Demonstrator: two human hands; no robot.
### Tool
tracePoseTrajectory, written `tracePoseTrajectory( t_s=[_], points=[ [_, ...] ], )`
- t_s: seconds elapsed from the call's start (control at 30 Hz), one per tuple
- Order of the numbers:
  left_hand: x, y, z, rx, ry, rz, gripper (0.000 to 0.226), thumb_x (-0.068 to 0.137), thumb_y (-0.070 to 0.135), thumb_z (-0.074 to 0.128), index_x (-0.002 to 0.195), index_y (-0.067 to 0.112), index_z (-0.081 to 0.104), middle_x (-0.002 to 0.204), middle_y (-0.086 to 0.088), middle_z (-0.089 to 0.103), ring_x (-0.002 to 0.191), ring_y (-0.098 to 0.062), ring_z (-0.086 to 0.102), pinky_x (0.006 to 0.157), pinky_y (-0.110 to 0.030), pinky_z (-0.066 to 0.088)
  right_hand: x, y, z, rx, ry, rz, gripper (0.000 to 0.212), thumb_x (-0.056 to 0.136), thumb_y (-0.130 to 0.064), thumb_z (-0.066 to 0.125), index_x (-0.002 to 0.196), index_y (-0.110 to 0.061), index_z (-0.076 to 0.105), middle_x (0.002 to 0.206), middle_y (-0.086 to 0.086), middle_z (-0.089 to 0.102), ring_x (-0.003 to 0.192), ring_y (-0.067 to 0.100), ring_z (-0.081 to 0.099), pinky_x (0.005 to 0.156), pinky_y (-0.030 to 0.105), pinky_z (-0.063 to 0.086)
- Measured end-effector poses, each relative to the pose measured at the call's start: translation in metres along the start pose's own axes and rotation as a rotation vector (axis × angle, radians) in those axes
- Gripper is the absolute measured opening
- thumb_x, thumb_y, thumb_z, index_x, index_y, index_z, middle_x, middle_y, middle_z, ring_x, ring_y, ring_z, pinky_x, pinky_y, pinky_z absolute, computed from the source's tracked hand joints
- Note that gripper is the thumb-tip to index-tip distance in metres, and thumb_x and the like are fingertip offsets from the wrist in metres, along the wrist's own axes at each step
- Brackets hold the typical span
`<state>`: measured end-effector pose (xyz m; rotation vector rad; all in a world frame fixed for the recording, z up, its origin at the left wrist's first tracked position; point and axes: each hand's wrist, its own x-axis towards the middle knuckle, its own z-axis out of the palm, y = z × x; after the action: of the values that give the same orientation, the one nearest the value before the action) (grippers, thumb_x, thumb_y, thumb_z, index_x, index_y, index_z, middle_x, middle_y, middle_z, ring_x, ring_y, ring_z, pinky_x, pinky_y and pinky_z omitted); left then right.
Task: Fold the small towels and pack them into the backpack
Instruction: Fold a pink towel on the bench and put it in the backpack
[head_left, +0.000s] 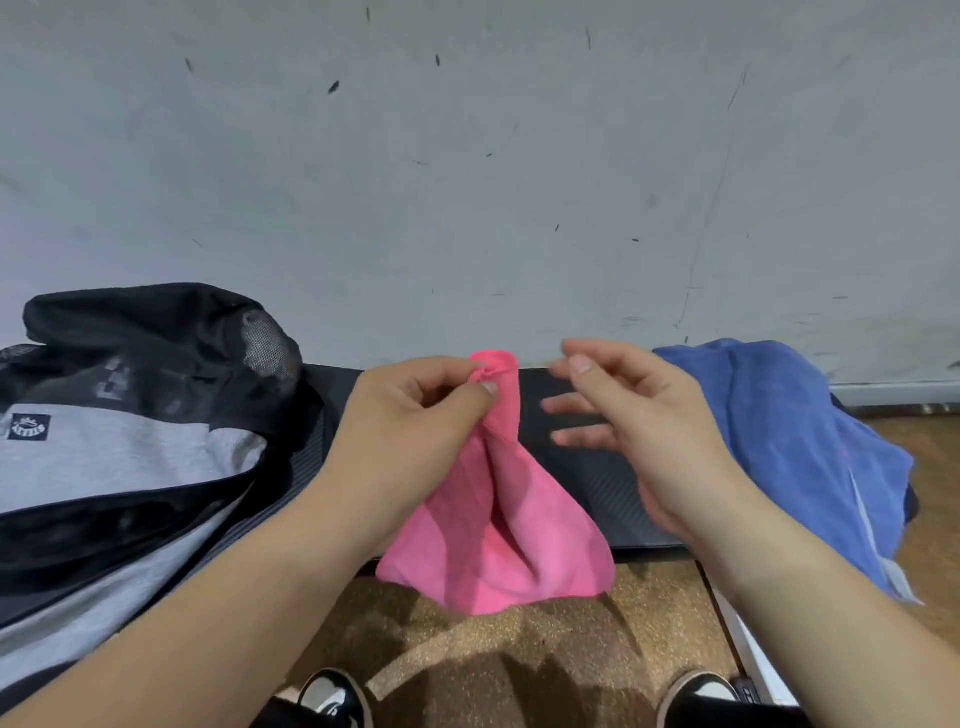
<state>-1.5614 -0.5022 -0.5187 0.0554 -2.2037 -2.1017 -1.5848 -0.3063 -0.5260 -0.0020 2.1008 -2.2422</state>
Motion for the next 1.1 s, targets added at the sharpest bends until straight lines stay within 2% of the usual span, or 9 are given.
tracePoseTrajectory(
  t_s=[0.1, 0.17, 0.27, 0.47, 0.67, 0.77, 0.87, 0.93, 1.1],
  points=[
    [-0.005, 0.016, -0.005, -0.204, -0.096, -0.070, 0.009, 0.082, 0.011, 0.073, 0.080, 0.013, 0.081, 0.077, -0.013, 0.064, 0.072, -0.021, 0.054, 0.067, -0.032, 0.041, 0.008, 0.006, -0.013, -0.031, -0.165, 0.061, 0.072, 0.074, -0.032, 0.086, 0.141, -0.021, 0.060, 0.136, 0.005, 0.068, 0.121, 0.018, 0.067, 0.105, 0.038, 0.053],
    [-0.009, 0.029, -0.010, -0.304, -0.232, -0.081, 0.010, 0.073, 0.016, 0.073, 0.081, 0.015, 0.078, 0.079, -0.013, 0.058, 0.075, -0.025, 0.048, 0.066, -0.035, 0.037, 0.006, 0.007, -0.019, 0.106, -0.402, 0.105, 0.067, 0.079, -0.027, 0.086, 0.138, -0.008, 0.061, 0.137, 0.013, 0.067, 0.129, 0.027, 0.063, 0.111, 0.041, 0.049],
    [-0.011, 0.039, -0.018, -0.295, -0.269, -0.058, 0.012, 0.080, 0.016, 0.065, 0.082, 0.019, 0.077, 0.072, -0.005, 0.057, 0.067, -0.017, 0.048, 0.060, -0.032, 0.035, -0.001, -0.002, -0.023, 0.275, -0.550, 0.098, 0.059, 0.075, -0.030, 0.090, 0.125, -0.005, 0.072, 0.122, 0.012, 0.074, 0.114, 0.024, 0.069, 0.098, 0.034, 0.056],
    [-0.005, 0.032, -0.026, -0.131, -0.171, 0.079, 0.013, 0.099, 0.016, 0.065, 0.095, 0.023, 0.075, 0.077, -0.008, 0.062, 0.070, -0.019, 0.054, 0.068, -0.035, 0.045, -0.017, -0.020, -0.017, 0.222, -0.310, -0.081, 0.031, 0.083, -0.029, 0.072, 0.108, -0.012, 0.079, 0.110, 0.008, 0.078, 0.103, 0.018, 0.072, 0.089, 0.029, 0.059],
    [-0.015, 0.029, -0.024, 0.086, -0.182, 0.172, 0.022, 0.107, 0.017, 0.054, 0.104, 0.028, 0.072, 0.078, -0.008, 0.064, 0.072, -0.023, 0.055, 0.072, -0.044, 0.047, -0.039, -0.035, -0.025, -0.231, -0.149, -0.361, 0.022, 0.095, -0.032, 0.060, 0.099, -0.016, 0.075, 0.086, -0.012, 0.072, 0.082, 0.000, 0.064, 0.077, 0.016, 0.052],
    [-0.016, 0.028, -0.023, 0.110, -0.215, 0.155, 0.017, 0.107, 0.019, 0.055, 0.108, 0.023, 0.071, 0.076, -0.011, 0.063, 0.067, -0.022, 0.054, 0.061, -0.035, 0.046, -0.045, -0.036, -0.028, -0.217, -0.148, -0.311, 0.026, 0.096, -0.034, 0.058, 0.101, -0.014, 0.075, 0.090, -0.008, 0.074, 0.085, 0.002, 0.067, 0.077, 0.018, 0.054],
    [-0.017, 0.033, -0.023, 0.067, -0.289, 0.090, 0.017, 0.100, 0.027, 0.060, 0.108, 0.018, 0.072, 0.077, -0.026, 0.059, 0.065, -0.024, 0.054, 0.054, -0.029, 0.045, -0.043, -0.033, -0.028, 0.049, -0.195, -0.122, 0.030, 0.098, -0.030, 0.057, 0.111, -0.006, 0.070, 0.101, 0.005, 0.078, 0.094, 0.013, 0.073, 0.079, 0.025, 0.059],
    [-0.016, 0.032, -0.022, 0.017, -0.308, 0.023, 0.016, 0.097, 0.029, 0.062, 0.102, 0.020, 0.074, 0.077, -0.024, 0.059, 0.061, -0.024, 0.053, 0.051, -0.027, 0.043, -0.039, -0.031, -0.029, 0.153, -0.188, -0.004, 0.028, 0.100, -0.029, 0.057, 0.109, -0.005, 0.067, 0.094, 0.007, 0.075, 0.085, 0.015, 0.073, 0.073, 0.026, 0.060],
    [0.013, 0.008, -0.016, 0.076, -0.295, -0.119, 0.017, 0.105, 0.019, 0.061, 0.095, 0.020, 0.074, 0.080, -0.015, 0.066, 0.063, -0.026, 0.056, 0.053, -0.030, 0.049, -0.008, -0.008, -0.033, -0.012, -0.026, 0.098, 0.029, 0.099, -0.030, 0.068, 0.108, -0.002, 0.067, 0.091, 0.012, 0.073, 0.083, 0.021, 0.069, 0.077, 0.038, 0.057]
  ],
)
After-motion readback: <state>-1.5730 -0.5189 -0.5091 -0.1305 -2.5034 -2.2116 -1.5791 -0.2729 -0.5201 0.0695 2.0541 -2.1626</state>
